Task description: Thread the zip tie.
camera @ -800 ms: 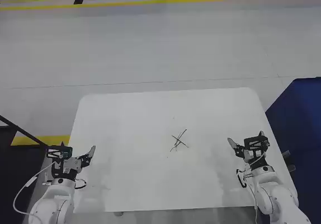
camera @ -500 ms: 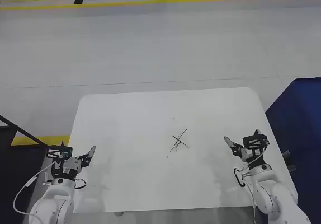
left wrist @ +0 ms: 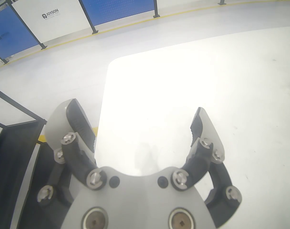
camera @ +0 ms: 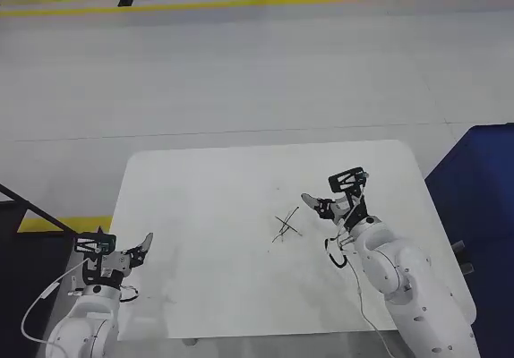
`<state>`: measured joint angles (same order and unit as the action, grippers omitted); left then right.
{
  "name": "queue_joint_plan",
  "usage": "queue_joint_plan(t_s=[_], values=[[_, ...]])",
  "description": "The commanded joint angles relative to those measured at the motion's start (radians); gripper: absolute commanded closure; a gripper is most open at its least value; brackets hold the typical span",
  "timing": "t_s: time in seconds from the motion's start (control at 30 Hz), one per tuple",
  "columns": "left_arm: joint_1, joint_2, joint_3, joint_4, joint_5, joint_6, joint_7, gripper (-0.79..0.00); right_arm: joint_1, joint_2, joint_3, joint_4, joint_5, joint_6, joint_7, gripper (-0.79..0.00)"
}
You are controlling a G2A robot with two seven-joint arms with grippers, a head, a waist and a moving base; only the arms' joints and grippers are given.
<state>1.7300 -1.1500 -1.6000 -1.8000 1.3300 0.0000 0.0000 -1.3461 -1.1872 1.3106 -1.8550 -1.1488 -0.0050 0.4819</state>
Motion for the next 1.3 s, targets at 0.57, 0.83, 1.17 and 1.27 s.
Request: queue_joint_plan(t_s=[0.57, 0.83, 1.17, 1.27], values=[[0.0, 0.0, 0.0, 0.0, 0.0, 0.0, 0.0, -0.785, 0.399, -0.04, -0.131, 0.087, 0.336, 0.346, 0.884, -0.785], [0.0, 0.0, 0.0, 0.0, 0.0, 0.0, 0.0, -0.785, 0.612, -0.086, -0.246, 0.421, 0.576, 0.408, 0.936, -0.785], [0.0, 0.0, 0.0, 0.0, 0.0, 0.0, 0.0, -0.785, 0.607, -0.093, -0.265, 0.497, 0.621, 0.461, 0.882, -0.785], [0.0, 0.0, 0.0, 0.0, 0.0, 0.0, 0.0, -0.785, 0.654, -0.103, -0.295, 0.583, 0.671, 0.5, 0.844, -0.73]])
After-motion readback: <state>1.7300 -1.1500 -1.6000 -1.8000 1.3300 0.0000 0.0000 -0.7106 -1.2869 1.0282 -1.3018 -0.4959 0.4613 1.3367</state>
